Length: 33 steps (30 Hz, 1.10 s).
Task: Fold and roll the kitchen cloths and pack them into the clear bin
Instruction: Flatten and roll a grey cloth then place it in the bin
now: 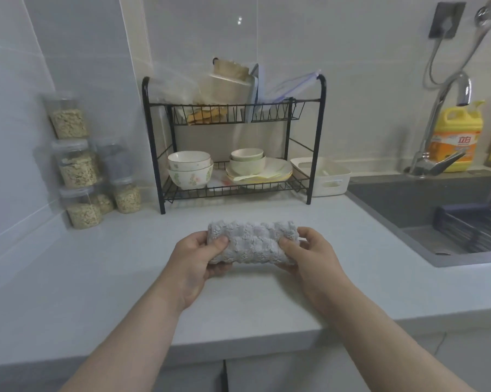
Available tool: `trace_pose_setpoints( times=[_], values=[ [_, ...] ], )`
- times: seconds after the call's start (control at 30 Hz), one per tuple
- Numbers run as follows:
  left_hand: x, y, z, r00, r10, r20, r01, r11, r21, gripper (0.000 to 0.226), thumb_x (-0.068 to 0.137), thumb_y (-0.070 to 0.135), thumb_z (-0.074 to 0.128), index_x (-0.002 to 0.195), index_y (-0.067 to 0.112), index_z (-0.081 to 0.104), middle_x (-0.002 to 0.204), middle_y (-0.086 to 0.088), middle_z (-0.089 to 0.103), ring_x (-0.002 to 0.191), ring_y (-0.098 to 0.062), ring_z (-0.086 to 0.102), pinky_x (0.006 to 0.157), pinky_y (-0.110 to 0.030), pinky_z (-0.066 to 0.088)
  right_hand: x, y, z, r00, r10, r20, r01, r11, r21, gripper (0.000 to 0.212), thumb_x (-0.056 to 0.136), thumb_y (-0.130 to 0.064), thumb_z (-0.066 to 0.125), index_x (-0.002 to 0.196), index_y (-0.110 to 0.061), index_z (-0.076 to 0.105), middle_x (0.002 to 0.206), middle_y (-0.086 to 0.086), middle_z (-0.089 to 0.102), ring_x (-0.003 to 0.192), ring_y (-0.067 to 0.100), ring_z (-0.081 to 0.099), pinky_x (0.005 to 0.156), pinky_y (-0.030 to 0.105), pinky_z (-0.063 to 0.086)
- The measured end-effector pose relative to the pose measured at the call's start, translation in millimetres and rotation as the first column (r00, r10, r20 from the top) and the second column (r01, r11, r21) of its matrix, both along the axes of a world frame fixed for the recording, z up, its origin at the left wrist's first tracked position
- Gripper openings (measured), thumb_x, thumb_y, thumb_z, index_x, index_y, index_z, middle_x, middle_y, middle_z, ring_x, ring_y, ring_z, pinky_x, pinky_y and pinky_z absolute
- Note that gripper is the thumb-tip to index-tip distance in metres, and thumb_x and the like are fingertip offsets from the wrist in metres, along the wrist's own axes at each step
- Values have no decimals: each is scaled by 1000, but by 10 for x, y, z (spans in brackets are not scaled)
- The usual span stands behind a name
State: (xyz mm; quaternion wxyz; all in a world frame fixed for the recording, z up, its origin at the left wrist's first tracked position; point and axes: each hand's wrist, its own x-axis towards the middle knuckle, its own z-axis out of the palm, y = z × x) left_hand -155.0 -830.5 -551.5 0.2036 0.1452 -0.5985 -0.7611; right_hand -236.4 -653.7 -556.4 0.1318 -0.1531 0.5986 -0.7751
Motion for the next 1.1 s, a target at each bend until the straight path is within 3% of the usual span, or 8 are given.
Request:
trace_pose_setpoints(
  times=[0.13, 0.27, 0.33, 0.47, 0.67, 0.8, 0.93, 1.1],
  values=[
    [-41, -28, -58, 1000, 8, -5, -8, 1000, -12, 14, 84, 10, 63, 97, 6, 67, 88, -9, 73, 77, -19, 69, 59, -29, 57, -75, 2, -93, 998, -48, -27, 49, 997, 58, 17, 90, -14, 65, 97, -26, 57, 91, 12, 64, 78, 15, 64, 55, 13, 49],
    [-78, -22, -24, 998, 46, 36, -47, 999, 21, 10, 78, 10, 69, 87, 11, 72, 85, -5, 75, 75, -16, 71, 59, -26, 56, -99, 21, -84, 998, -60, -30, 66, 971, 231, 19, 88, -29, 65, 107, -32, 60, 96, 3, 71, 88, 14, 68, 72, 20, 49],
    [-69, -29, 34, 996, 43, 83, -45, 999, 23, 14, 70, 12, 76, 83, 14, 76, 85, -4, 75, 75, -14, 70, 64, -24, 56, -67, 18, 9, 997, -74, 33, 62, 958, 280, 25, 88, -31, 65, 112, -31, 60, 95, 0, 72, 90, 10, 68, 81, 23, 50],
    [-104, -59, 167, 967, 47, 249, -65, 996, 61, 9, 74, 11, 74, 83, 9, 72, 74, 0, 70, 72, -13, 65, 76, -32, 52, -110, 10, 221, 973, -72, 218, -3, 946, 323, 12, 91, -19, 62, 100, -27, 61, 74, -14, 69, 72, -8, 62, 65, 6, 45],
    [-242, -86, 444, 860, -12, 510, -115, 969, 217, 13, 89, -5, 58, 86, 6, 64, 82, -4, 69, 75, -14, 66, 83, -33, 54, -133, -68, 594, 881, -151, 449, -67, 899, 432, 45, 86, -21, 68, 125, -1, 56, 88, 21, 57, 79, 29, 60, 70, 23, 43],
    [-291, -84, 645, 831, -62, 553, -136, 941, 309, 10, 88, -3, 58, 91, 5, 63, 76, -4, 69, 72, -15, 64, 77, -28, 54, -97, -112, 903, 834, -195, 517, -40, 912, 409, 28, 88, -5, 63, 113, 6, 58, 91, 22, 63, 68, 19, 57, 67, 22, 52],
    [-401, 41, 1231, 919, -67, 389, -98, 916, 389, 14, 89, -4, 54, 91, 4, 65, 79, -9, 71, 75, -21, 66, 74, -33, 54, -99, 83, 1485, 855, -209, 475, 77, 957, 281, 20, 83, -2, 65, 103, 0, 63, 108, 29, 65, 93, 36, 69, 81, 37, 59],
    [-693, 551, 2133, 942, -329, 60, 293, 898, 329, 27, 81, 4, 54, 105, 0, 65, 97, -12, 73, 88, -21, 70, 74, -29, 58, -155, 819, 2361, 905, -311, 292, 265, 946, 188, 20, 80, -1, 70, 99, -9, 66, 104, 27, 67, 93, 41, 68, 86, 50, 56]
  ],
)
